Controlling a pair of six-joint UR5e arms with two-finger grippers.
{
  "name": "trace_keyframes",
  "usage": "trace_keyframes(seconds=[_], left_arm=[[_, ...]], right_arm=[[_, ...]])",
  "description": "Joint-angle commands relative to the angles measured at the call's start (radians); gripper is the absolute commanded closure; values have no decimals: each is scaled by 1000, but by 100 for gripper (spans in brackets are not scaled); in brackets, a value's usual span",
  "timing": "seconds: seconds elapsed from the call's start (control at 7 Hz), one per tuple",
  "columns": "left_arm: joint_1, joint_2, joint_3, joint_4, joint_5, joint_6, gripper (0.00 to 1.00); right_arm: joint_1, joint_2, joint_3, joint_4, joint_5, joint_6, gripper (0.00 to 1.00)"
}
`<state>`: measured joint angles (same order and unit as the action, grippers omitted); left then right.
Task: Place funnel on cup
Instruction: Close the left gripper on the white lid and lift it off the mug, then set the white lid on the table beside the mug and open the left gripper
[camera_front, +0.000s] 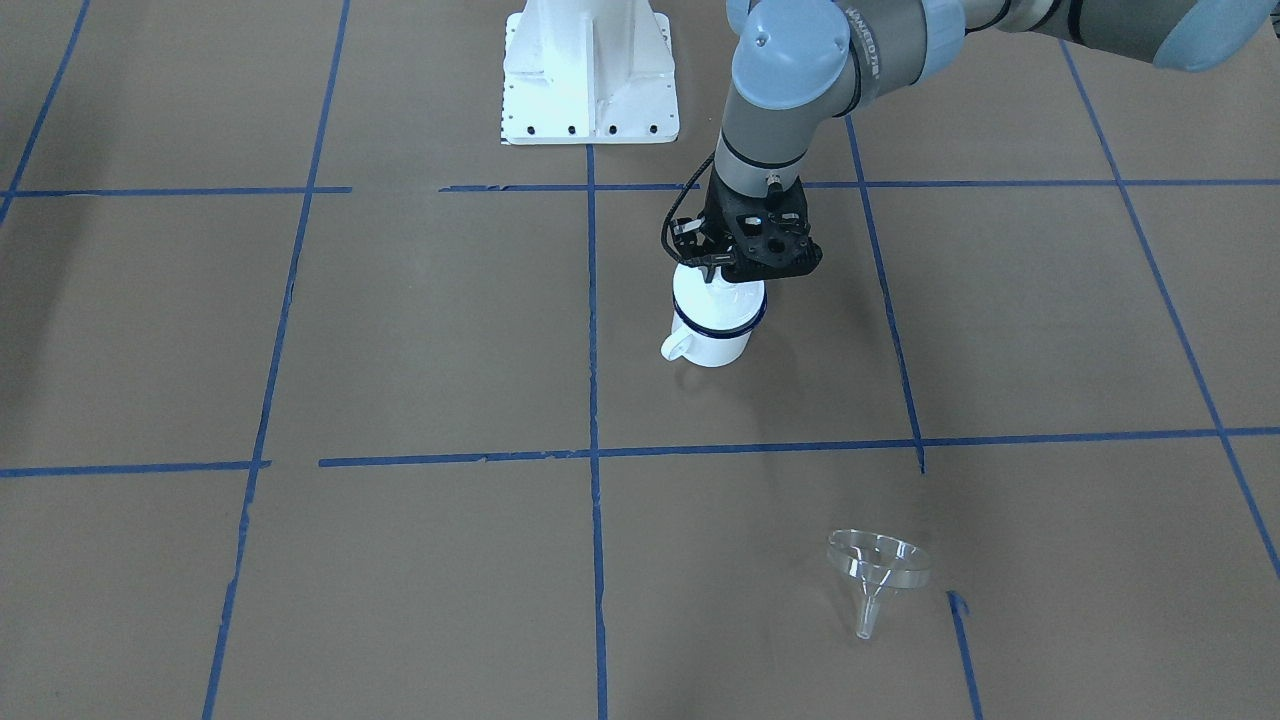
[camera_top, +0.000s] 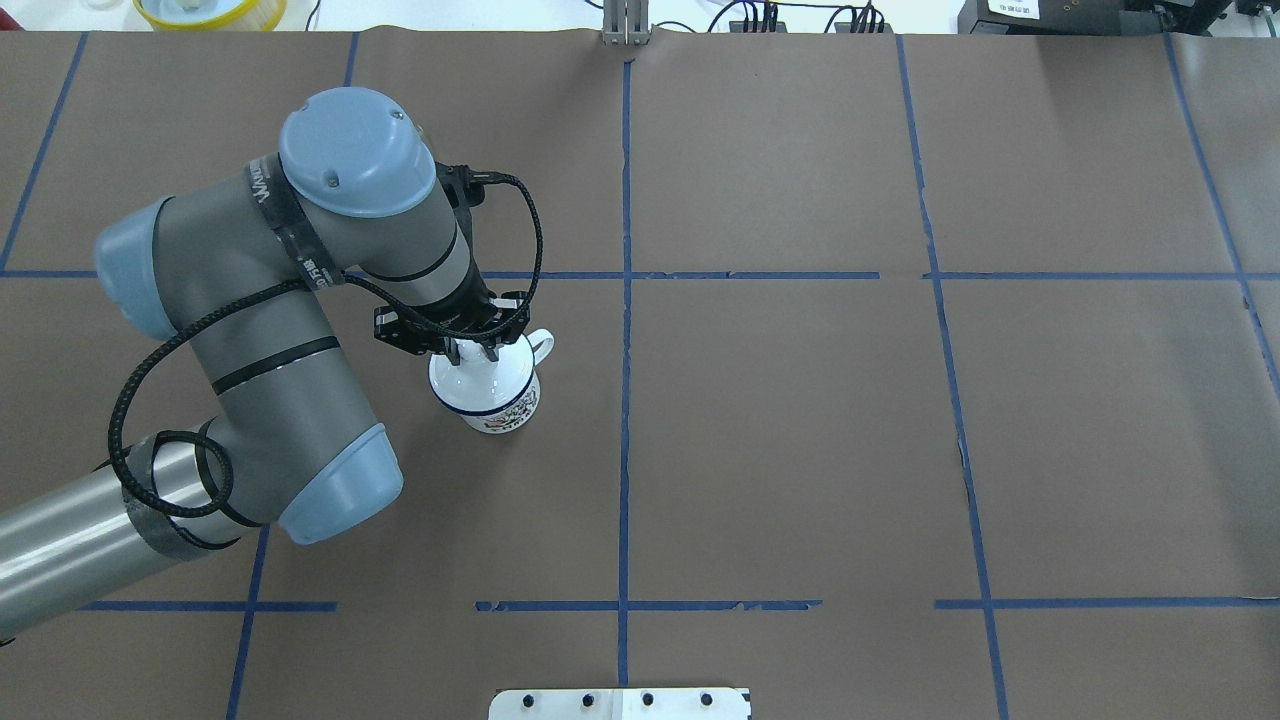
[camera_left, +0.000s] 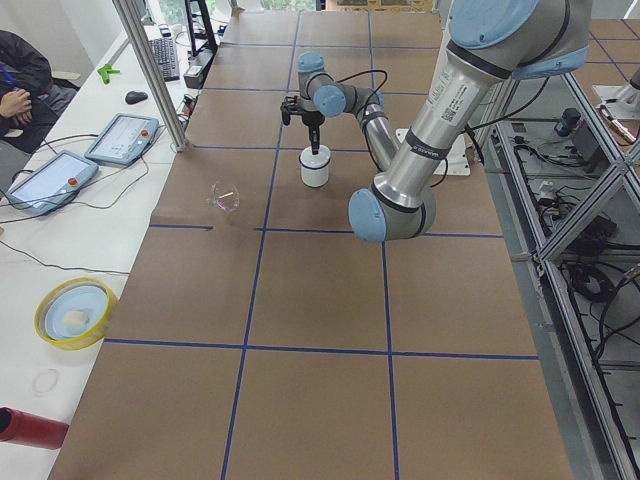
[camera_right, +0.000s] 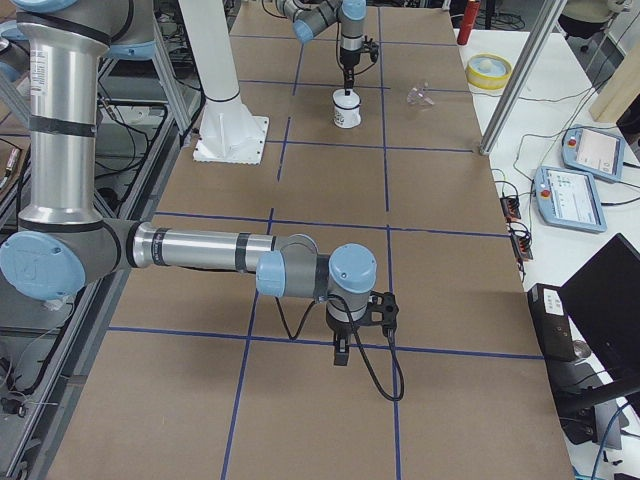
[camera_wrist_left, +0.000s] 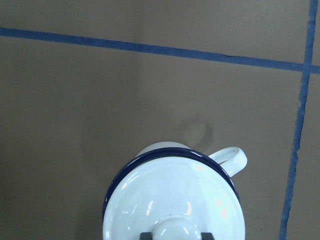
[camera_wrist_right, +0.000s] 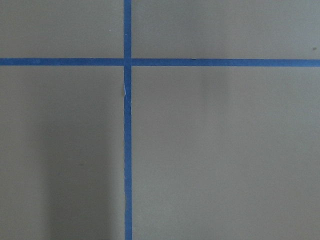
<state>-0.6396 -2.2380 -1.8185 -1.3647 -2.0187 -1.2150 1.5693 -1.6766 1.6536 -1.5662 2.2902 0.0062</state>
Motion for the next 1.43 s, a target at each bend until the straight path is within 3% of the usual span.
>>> trace_keyframes(seconds=[0.0, 0.43, 0.71, 1.0, 1.29], left_arm=[[-6, -5, -57, 33, 2, 3, 100], [-69, 157, -317, 33, 3, 82, 100], [-17, 340, -444, 9, 88, 83, 100], [56, 499, -408, -203, 167, 28, 100], [92, 502, -192, -428, 186, -32, 100]], right_arm=[[0, 0, 0, 0, 0, 0, 0], [0, 0, 0, 0, 0, 0, 0], [0, 0, 0, 0, 0, 0, 0], [0, 0, 0, 0, 0, 0, 0], [0, 0, 0, 0, 0, 0, 0]])
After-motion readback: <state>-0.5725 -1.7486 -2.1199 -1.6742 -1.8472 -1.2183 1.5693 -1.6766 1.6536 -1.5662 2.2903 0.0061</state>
